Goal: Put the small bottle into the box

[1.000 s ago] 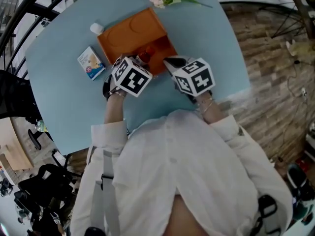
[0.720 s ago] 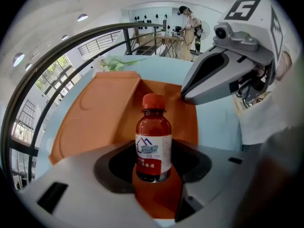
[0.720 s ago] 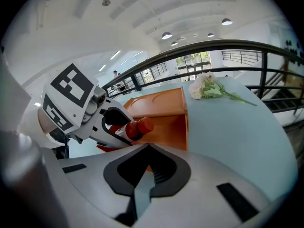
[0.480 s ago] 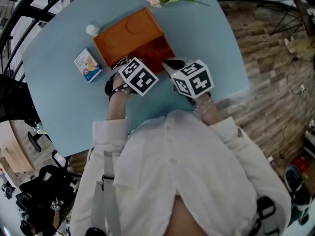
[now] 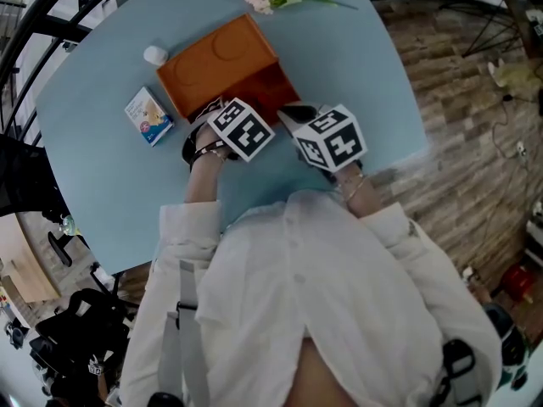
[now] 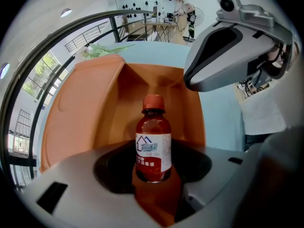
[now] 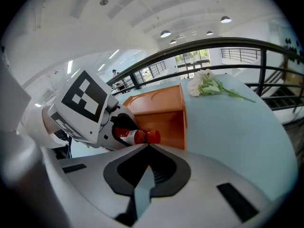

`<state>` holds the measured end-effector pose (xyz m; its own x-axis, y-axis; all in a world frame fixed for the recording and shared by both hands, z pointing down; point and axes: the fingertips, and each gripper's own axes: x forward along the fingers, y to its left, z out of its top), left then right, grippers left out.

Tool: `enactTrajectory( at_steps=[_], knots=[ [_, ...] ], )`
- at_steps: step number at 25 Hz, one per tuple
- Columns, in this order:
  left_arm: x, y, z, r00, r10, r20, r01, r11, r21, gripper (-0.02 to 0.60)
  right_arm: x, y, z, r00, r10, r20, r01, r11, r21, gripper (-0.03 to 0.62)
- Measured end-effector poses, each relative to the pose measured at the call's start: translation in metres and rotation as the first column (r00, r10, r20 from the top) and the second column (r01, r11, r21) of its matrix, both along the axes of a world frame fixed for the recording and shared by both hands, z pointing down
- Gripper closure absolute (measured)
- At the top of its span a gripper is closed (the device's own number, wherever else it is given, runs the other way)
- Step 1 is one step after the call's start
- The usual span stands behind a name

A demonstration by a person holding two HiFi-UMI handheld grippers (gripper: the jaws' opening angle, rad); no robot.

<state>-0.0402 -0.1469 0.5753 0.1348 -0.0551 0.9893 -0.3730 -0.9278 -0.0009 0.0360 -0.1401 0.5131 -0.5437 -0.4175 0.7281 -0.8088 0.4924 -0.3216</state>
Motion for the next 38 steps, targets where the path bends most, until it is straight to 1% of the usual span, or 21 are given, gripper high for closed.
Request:
enactTrajectory(
  at_steps=[12, 19, 22, 27, 35, 38],
  knots=[
    [0.002, -0.001, 0.002, 1.000, -0.007, -0.009, 0.007, 1.000, 0.005, 0.364, 0.008, -0.001, 0.001, 1.000, 0.016, -0.015, -0.016, 1.000, -0.002, 0.592],
    [0.004, 0.003, -0.001, 0.999, 0.005, -0.043, -0.005, 1.000, -0.011, 0.364, 0.006, 0.003, 0.004, 1.000, 0.004, -0.023, -0.004, 1.000, -0.008, 0.592],
    [0.003, 0.002, -0.003, 0.999, -0.001, -0.052, 0.001, 1.000, 0.003, 0.362, 0.004, 0.002, 0.003, 1.000, 0.000, -0.023, 0.000, 1.000, -0.005, 0.592],
    [0.002, -0.005, -0.014, 0.998, -0.017, -0.065, 0.021, 0.998, 0.065, 0.363, 0.004, 0.002, 0.001, 1.000, -0.004, -0.026, 0.004, 1.000, 0.001, 0.592],
    [-0.002, 0.000, -0.034, 0.993, -0.054, -0.104, 0.064, 0.993, 0.095, 0.364, 0.006, 0.004, -0.006, 1.000, -0.010, -0.026, 0.011, 1.000, 0.019, 0.592],
    [-0.003, 0.004, -0.042, 0.989, -0.069, -0.133, 0.083, 0.992, 0.098, 0.364, 0.008, 0.004, -0.006, 0.999, -0.017, -0.028, 0.018, 1.000, 0.025, 0.592]
  ],
)
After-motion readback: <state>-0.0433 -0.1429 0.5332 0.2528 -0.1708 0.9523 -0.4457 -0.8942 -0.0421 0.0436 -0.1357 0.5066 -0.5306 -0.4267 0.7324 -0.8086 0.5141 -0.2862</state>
